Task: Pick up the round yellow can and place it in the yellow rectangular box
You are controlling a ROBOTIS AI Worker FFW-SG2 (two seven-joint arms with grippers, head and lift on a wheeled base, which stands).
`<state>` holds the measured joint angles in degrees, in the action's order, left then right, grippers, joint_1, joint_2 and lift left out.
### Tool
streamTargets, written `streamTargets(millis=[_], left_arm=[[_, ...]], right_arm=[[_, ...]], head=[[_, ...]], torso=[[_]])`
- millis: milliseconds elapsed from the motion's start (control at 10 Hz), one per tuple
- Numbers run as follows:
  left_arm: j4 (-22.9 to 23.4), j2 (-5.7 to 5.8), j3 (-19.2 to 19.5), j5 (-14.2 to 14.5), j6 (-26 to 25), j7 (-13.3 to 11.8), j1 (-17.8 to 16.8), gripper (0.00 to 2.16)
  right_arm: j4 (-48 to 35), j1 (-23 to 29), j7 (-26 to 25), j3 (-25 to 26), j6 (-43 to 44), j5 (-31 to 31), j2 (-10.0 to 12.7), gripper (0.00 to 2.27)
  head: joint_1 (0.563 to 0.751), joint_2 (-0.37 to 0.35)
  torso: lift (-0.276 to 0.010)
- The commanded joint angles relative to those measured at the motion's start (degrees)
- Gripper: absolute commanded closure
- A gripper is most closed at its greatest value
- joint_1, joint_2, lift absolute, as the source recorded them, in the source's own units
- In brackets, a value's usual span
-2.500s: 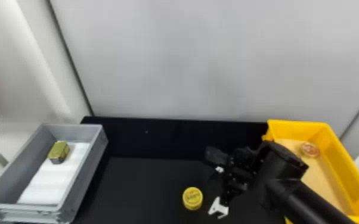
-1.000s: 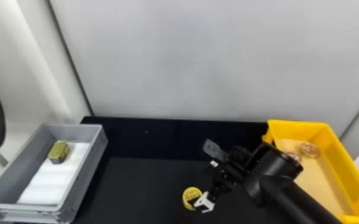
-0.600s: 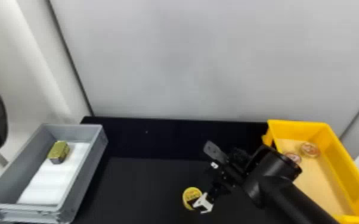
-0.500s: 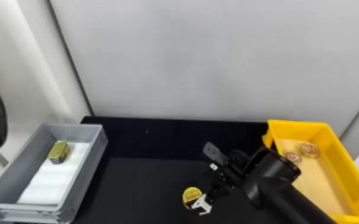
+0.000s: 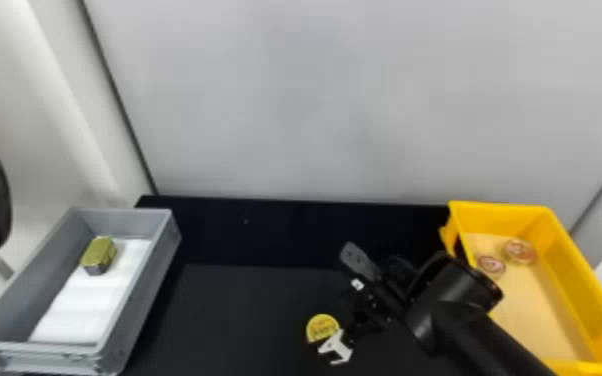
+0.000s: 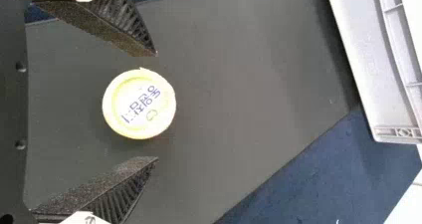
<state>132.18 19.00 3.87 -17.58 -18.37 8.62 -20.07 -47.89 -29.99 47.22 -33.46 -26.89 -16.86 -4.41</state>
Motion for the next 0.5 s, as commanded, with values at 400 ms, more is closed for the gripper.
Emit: streamTargets(millis=[400], left_arm=[[0.01, -0.09, -0.09, 0.09, 0.08, 0.0, -0.06, 0.12]], right_arm=[[4.47, -0.07, -2.2, -0.13, 2.0, 1.11, 1.6, 0.0]], head=[[0.663, 0.054]], torso=[[-0.01]])
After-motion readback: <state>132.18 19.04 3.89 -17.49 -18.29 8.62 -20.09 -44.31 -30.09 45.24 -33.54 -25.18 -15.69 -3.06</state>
